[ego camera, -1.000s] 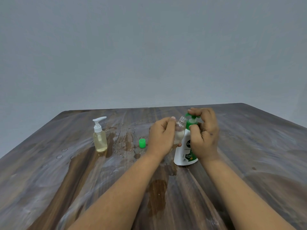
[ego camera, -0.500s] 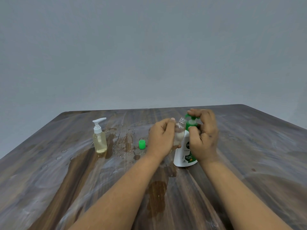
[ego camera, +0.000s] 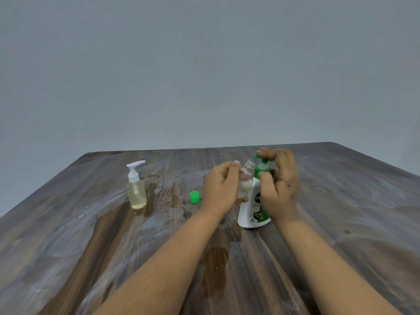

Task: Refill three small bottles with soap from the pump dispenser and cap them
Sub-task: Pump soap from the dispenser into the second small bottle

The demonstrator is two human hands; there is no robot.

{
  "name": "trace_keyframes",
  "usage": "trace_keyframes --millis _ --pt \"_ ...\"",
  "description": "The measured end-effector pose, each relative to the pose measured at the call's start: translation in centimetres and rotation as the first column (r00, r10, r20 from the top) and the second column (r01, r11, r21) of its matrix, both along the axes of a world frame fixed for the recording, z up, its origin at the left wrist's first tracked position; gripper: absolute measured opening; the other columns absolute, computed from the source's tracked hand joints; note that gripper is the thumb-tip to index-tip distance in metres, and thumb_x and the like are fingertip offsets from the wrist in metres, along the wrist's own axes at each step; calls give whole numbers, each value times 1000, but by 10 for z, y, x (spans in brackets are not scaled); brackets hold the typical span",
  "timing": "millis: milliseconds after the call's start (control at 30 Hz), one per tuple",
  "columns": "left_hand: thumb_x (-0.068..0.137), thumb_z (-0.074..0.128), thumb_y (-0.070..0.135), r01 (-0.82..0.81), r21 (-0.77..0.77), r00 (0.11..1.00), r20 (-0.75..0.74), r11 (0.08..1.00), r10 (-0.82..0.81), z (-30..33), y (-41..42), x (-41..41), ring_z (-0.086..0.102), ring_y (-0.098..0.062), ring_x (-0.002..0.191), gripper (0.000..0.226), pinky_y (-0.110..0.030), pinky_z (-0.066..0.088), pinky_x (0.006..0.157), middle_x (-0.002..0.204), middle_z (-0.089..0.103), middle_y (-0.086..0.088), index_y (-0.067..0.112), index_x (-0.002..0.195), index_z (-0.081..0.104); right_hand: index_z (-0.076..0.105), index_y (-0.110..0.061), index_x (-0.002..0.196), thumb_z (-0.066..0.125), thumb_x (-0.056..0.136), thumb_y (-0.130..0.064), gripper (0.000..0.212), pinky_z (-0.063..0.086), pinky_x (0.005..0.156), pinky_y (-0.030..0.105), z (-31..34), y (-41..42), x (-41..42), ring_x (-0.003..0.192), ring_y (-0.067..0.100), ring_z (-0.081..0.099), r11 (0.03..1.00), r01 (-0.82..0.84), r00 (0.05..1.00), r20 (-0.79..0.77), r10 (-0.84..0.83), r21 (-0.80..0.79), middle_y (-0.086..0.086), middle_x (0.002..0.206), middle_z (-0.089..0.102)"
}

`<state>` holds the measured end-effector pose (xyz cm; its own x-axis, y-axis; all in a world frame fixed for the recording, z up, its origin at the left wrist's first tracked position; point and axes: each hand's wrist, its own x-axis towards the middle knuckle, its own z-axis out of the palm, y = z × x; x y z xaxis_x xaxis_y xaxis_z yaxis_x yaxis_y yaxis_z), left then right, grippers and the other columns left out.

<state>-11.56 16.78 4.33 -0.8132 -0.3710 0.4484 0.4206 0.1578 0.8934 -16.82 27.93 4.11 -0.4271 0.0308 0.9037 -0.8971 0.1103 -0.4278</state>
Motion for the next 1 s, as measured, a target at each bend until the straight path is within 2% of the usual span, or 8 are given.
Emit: trace_keyframes --millis 67,233,333,400,533,733,867,1000 --pt "103 46 22 0 0 1000 -2 1000 0 0 0 0 58 -12 49 43 -30 53 43 54 58 10 13 62 55 64 -8 98 42 72 -11 35 52 73 35 1 0 0 93 3 55 1000 4 1000 5 -4 -5 0 97 56" --pt "103 47 23 -4 8 1000 5 1000 4 0 0 -1 58 -9 51 43 -31 53 44 54 58 11 14 62 58 65 -8 91 40 72 -13 32 42 74 13 1 -1 -2 89 -3 53 1000 27 1000 12 -27 7 -1 92 56" --pt "102 47 23 -1 16 1000 10 1000 1 0 0 -1 57 -7 49 46 -27 51 42 52 57 11 19 58 56 65 -8 88 40 73 -13 30 40 74 9 1 -1 -3 88 -5 53 1000 21 1000 20 -20 -2 -3 90 56" --pt "102 47 23 -6 4 1000 11 1000 6 1 0 0 57 -11 49 46 -33 53 42 52 56 11 18 58 56 64 -10 90 41 73 -13 29 42 74 14 1 -1 -4 88 -4 53 1000 15 1000 15 -15 -10 -7 90 55" --pt "103 46 23 -27 -25 1000 14 999 28 2 0 1 59 -26 58 44 -56 57 53 56 58 8 14 61 59 64 -9 96 42 73 -11 33 49 74 28 1 -2 -3 91 0 54 1000 -2 1000 -8 2 -17 -18 97 53" --pt "102 47 23 -9 -1 1000 15 1000 9 1 0 0 59 -10 49 44 -29 52 42 55 59 9 15 61 57 64 -9 88 41 73 -12 28 43 74 13 0 -2 -4 90 -5 54 1000 21 1000 -5 -21 -7 -3 91 58" --pt "103 46 23 4 6 1000 5 1000 -4 1 0 0 58 -8 47 44 -28 51 42 54 58 10 17 60 56 64 -9 89 41 73 -11 28 48 72 22 1 -2 -3 90 -4 54 1000 24 1000 -8 -24 -15 -4 91 56" --pt "103 47 24 7 16 1000 12 1000 -8 1 1 1 58 -8 48 46 -29 52 43 55 59 10 20 58 58 62 -15 99 41 72 -10 35 54 72 44 0 -2 -2 94 7 57 999 -29 1000 -6 29 -32 -17 100 53"
